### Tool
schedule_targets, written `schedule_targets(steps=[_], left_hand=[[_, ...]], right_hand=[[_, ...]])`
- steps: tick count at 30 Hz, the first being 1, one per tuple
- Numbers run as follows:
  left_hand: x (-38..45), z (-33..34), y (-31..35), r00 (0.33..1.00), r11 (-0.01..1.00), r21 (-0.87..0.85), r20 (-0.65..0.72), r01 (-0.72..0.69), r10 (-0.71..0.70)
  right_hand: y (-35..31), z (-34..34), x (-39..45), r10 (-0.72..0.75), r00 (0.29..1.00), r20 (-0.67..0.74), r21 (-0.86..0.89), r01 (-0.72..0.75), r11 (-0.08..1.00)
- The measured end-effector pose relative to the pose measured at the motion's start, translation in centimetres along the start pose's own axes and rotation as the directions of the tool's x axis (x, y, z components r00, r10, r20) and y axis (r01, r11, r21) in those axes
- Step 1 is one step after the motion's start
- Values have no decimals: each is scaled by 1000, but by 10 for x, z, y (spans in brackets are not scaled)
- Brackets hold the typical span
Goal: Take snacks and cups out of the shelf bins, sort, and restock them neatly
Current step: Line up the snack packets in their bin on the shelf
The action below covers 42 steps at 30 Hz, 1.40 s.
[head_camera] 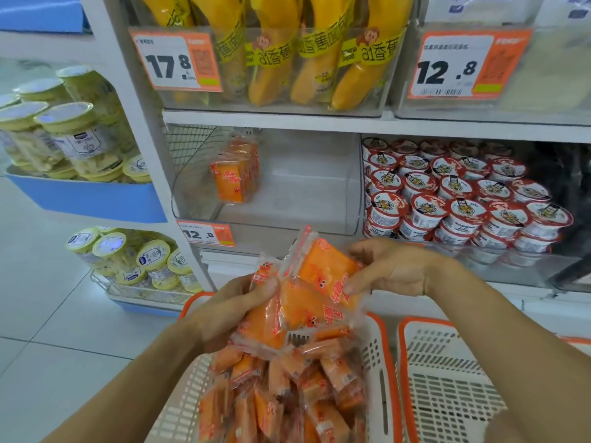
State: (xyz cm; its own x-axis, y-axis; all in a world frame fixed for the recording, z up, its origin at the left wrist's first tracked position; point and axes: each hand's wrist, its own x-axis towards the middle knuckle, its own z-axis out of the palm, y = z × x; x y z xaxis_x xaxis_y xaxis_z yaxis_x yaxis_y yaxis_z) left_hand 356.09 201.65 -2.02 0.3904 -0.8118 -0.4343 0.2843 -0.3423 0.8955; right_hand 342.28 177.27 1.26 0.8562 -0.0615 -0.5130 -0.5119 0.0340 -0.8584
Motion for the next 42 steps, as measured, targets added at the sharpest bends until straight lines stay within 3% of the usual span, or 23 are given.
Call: schedule_targets(steps=[3, 6, 11, 17, 23, 27, 31, 36, 40, 42], left_hand=[[1, 1, 1, 999, 999, 44, 18, -30, 29], [4, 5, 1, 998, 1000, -5, -60, -31, 30], [9, 11, 2, 970, 976, -213, -243, -35, -18], [2, 21, 4, 949, 935, -343, -315, -94, -21], [-8, 23, 1, 963, 917, -377, -268, -133, 29], [-12, 27, -1, 992, 964, -242, -83, -111, 93], [-15, 31, 0, 994, 978, -204, 85, -49, 68], [-14, 41, 4, 999, 973, -226, -16, 46, -51], [-10, 41, 4, 990, 969, -229, -81, 90, -111], [-10, 37, 4, 990, 964, -249, -76, 92, -115]], right_hand=[[6, -5, 1, -52, 993, -108, 164, 70, 984], [7, -4, -1, -54, 962, -269, 271, 129, 954], [6, 6, -14, 9, 938, -347, 32, 2, 999], [1, 23, -24, 34, 955, -294, 17, -31, 999], [0, 29, -31, 82, 984, -156, 168, -55, 984], [4, 26, -25, -6, 979, -201, 285, 64, 956], [5, 20, -23, -52, 979, -199, 236, 100, 967], [4, 20, -23, -33, 989, -142, 156, 55, 986], [1, 1, -29, -37, 942, -332, 94, 73, 993], [0, -11, -34, -56, 932, -359, 59, 83, 995]])
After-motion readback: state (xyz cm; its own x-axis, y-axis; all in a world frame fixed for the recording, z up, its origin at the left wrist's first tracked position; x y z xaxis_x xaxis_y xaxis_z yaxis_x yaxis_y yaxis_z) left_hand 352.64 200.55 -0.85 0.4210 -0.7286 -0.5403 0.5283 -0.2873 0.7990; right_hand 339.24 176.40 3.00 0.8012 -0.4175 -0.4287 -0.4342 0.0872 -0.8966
